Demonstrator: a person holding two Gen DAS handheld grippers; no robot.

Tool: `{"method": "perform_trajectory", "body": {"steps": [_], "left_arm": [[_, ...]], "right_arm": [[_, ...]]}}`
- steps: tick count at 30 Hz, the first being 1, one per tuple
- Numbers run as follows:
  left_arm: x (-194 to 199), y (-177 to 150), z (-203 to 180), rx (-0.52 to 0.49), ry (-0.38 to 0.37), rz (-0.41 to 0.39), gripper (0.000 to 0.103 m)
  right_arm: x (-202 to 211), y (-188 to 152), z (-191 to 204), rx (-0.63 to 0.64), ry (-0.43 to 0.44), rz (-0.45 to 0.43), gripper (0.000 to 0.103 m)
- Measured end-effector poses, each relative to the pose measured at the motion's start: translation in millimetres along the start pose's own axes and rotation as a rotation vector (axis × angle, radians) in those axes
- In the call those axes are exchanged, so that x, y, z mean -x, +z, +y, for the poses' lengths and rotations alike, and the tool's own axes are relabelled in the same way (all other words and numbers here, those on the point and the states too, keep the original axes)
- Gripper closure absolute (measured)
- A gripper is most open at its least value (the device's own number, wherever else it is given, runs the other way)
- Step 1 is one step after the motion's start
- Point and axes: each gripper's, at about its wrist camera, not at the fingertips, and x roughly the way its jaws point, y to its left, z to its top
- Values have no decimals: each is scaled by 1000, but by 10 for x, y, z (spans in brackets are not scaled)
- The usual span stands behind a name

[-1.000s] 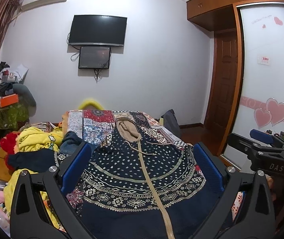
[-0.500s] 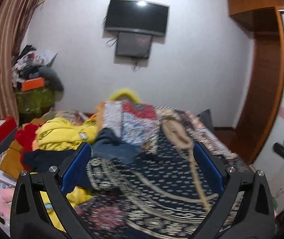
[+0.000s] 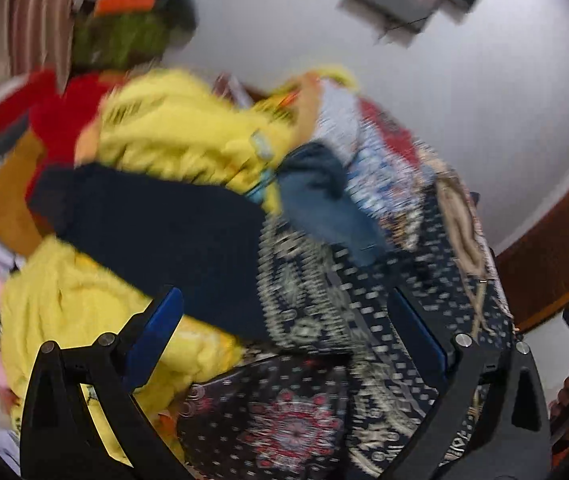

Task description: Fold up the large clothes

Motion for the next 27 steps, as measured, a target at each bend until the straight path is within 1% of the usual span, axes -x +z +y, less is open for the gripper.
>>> {"method": "perform_trajectory", "body": {"steps": [2, 4, 7, 10, 11, 14, 16, 17, 19, 21, 22, 23, 25, 26, 27], "left_arm": [[-189, -23, 179, 40, 25, 33, 3], [-377, -49, 369, 78, 25, 72, 8], [-594, -71, 625, 147, -1, 115, 13], [-748, -71, 842, 223, -28, 142, 20], [-780, -64, 892, 242, -38, 147, 21], [-872, -45, 1017, 291, -45, 151, 23], [-885, -13, 1053, 312, -38, 133, 28], [-883, 8, 1061, 312, -23, 123, 30], [-863, 74, 1066, 307, 23, 104, 40], [-833, 119, 1049, 308, 61, 74, 42], [-818, 140, 1031, 305, 95, 58, 49], [-815, 174, 1001, 289, 146, 51, 54], [-790, 228, 919, 251, 213, 36, 71], [-767, 249, 868, 235, 239, 24, 77], [-727, 290, 785, 205, 278, 9, 90]], "right_arm": [[-170, -95, 12, 2, 0, 53, 0], [-299, -148, -5, 2, 4, 93, 0], [-441, -242, -38, 1, 3, 136, 0], [-531, -281, -96, -11, -2, 160, 0], [-546, -284, -120, -18, -1, 165, 0], [-585, -284, -186, -45, 6, 176, 0], [-607, -288, -201, -57, 7, 179, 0], [-609, -297, -216, -64, 7, 182, 0], [-605, -310, -213, -70, 4, 186, 0], [-572, -323, -220, -73, 2, 187, 0], [-548, -331, -225, -72, -1, 186, 0], [-520, -335, -234, -71, -7, 185, 0], [-413, -354, -284, -85, -19, 172, 0], [-360, -370, -311, -97, -17, 165, 0], [-303, -388, -353, -111, -12, 161, 0]]}}
